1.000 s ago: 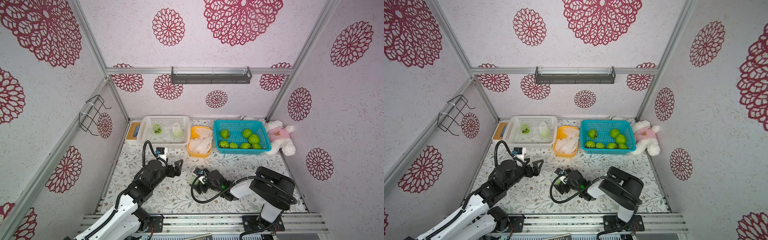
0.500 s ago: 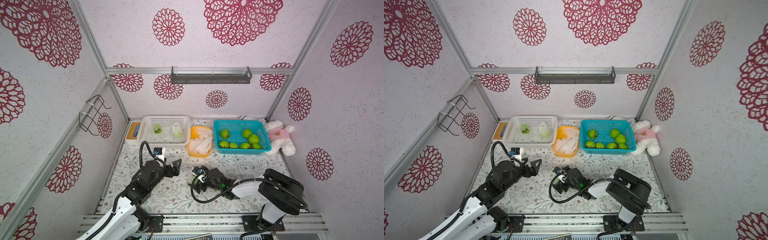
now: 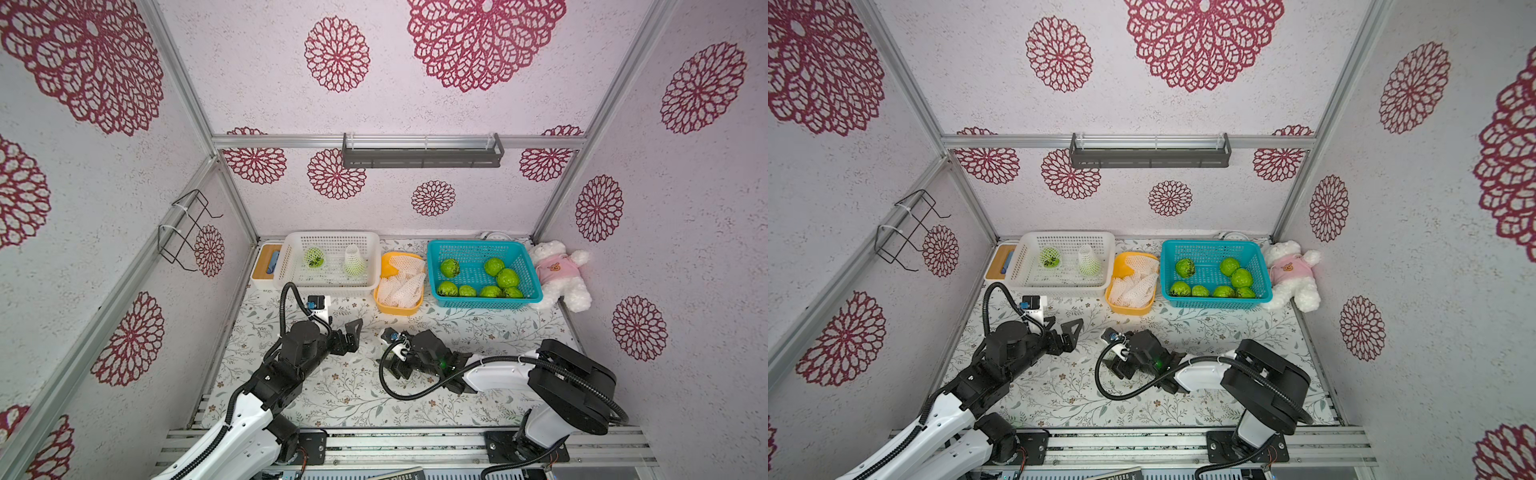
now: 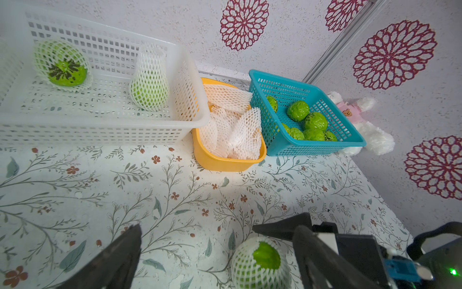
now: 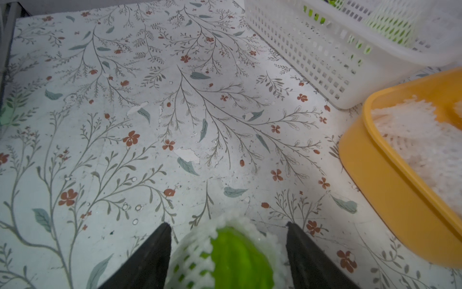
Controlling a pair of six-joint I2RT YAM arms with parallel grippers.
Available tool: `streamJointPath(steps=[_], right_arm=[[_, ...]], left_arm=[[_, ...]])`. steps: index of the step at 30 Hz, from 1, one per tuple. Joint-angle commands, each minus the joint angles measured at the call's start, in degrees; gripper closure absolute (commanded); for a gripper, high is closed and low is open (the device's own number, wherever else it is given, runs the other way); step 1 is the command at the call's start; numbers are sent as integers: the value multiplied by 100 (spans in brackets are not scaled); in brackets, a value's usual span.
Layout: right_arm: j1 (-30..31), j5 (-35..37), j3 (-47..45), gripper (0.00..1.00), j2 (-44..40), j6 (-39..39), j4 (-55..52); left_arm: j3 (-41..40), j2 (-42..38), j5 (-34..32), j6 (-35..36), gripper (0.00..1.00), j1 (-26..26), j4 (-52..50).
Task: Sleeve custard apples in foam nets
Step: Pick up the custard apple from the center of the board.
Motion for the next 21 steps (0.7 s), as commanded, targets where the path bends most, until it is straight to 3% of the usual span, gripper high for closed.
streamJointPath(steps=[1,6,21], right_arm=[[25,-31,-126,32,-326,132,-87],[23,-47,-331,36,-408,177,-75],[24,-53,-518,22,-430,-40,-212]], left_arm=[[-7,-61,-91,26,3,48,-12],[-5,-47,-139,21,3,61,-10],[96,-78,-266,6,3,54,-146]])
